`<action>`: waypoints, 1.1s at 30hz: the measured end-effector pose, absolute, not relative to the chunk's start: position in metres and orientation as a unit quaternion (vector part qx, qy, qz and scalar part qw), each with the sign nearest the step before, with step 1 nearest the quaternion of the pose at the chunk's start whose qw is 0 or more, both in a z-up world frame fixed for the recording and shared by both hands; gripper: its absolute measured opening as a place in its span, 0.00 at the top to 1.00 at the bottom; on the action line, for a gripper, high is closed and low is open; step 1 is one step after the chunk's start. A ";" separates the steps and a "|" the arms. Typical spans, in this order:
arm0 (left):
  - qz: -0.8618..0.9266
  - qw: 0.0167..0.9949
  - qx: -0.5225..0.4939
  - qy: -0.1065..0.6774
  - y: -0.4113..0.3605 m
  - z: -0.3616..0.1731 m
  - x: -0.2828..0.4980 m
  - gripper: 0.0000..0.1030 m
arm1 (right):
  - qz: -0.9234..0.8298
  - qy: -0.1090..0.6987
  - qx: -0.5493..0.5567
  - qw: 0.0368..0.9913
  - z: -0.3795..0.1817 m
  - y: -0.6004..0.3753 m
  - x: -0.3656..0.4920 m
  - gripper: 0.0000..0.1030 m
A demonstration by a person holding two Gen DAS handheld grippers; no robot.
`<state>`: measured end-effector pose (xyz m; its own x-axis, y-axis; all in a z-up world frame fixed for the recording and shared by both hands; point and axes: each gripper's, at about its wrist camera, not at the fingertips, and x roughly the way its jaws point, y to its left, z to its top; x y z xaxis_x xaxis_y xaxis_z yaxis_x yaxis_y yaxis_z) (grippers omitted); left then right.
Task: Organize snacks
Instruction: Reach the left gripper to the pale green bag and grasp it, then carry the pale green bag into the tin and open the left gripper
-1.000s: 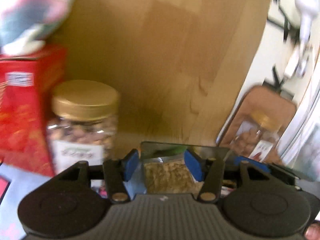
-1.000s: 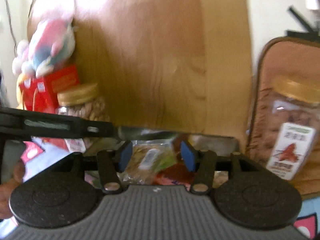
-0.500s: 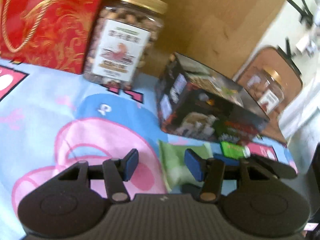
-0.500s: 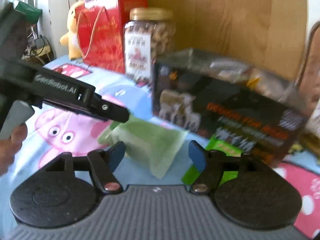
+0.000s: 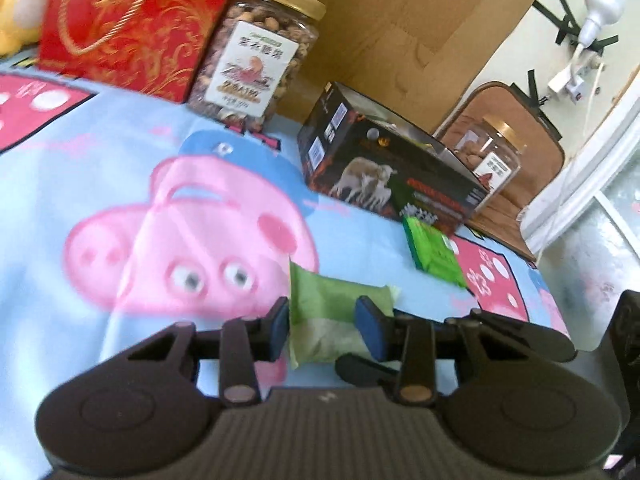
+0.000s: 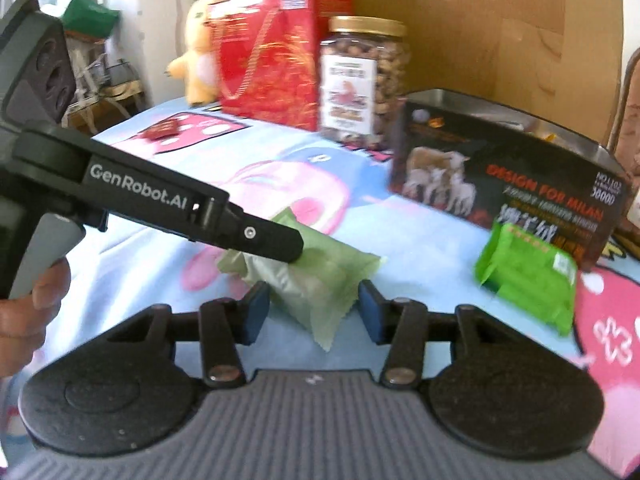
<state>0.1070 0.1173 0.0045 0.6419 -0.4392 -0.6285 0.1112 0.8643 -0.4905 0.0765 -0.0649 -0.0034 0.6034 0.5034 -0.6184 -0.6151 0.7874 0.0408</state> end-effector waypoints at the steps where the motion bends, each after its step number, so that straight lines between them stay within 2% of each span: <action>1: -0.154 0.881 -0.213 0.392 0.121 0.005 0.099 0.65 | 0.318 0.315 -0.089 0.890 -0.003 -0.062 0.071 0.51; 11: -0.115 0.893 -0.208 0.381 0.126 0.010 0.044 0.65 | 0.349 0.301 -0.099 0.882 -0.003 -0.047 0.020 0.52; 33: -0.105 0.909 -0.175 0.363 0.104 0.027 0.006 0.65 | 0.332 0.273 -0.069 0.900 -0.004 -0.055 -0.018 0.53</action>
